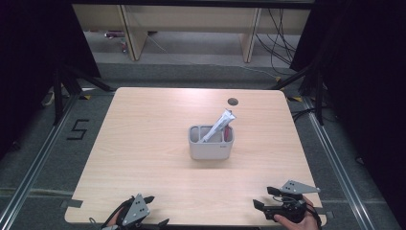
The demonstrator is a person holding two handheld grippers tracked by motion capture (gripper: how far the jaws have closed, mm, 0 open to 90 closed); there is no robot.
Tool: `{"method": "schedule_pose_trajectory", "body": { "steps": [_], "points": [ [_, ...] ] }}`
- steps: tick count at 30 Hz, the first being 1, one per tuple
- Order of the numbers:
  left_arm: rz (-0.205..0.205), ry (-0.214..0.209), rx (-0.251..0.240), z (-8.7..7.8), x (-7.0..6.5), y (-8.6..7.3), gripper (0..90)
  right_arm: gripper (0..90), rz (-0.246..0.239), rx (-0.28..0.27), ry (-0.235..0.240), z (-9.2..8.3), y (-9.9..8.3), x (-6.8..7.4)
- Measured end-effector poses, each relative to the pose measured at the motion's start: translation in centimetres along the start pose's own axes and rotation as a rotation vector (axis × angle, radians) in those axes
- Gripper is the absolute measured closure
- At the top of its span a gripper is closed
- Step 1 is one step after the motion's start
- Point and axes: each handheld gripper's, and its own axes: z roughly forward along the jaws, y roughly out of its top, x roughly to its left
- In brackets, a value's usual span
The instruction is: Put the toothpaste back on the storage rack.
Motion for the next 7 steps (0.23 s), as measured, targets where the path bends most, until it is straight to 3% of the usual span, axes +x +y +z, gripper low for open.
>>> {"method": "schedule_pose_trajectory", "body": {
  "steps": [2, 3, 5, 6, 7],
  "points": [
    [-0.005, -0.004, -0.003, -0.16, -0.04, -0.09, 15.6, 20.9, -0.002, 0.002, -0.007, -0.07, 0.03, 0.03],
    [-0.011, -0.001, -0.008, -0.18, -0.1, -0.12, 15.6, 20.9, 0.041, 0.014, -0.002, -0.09, 0.03, 0.34],
    [-0.028, 0.003, -0.014, -0.11, -0.14, -0.19, 15.7, 20.8, 0.017, 0.007, 0.001, -0.12, 0.0, 0.18],
    [-0.002, 0.01, 0.01, -0.23, 0.09, -0.18, 15.7, 20.9, 0.003, 0.003, -0.007, -0.08, 0.03, 0.07],
    [-0.014, -0.003, 0.003, -0.16, 0.05, -0.19, 15.6, 20.9, -0.004, -0.001, -0.002, -0.19, 0.04, 0.05]
  ]
}}
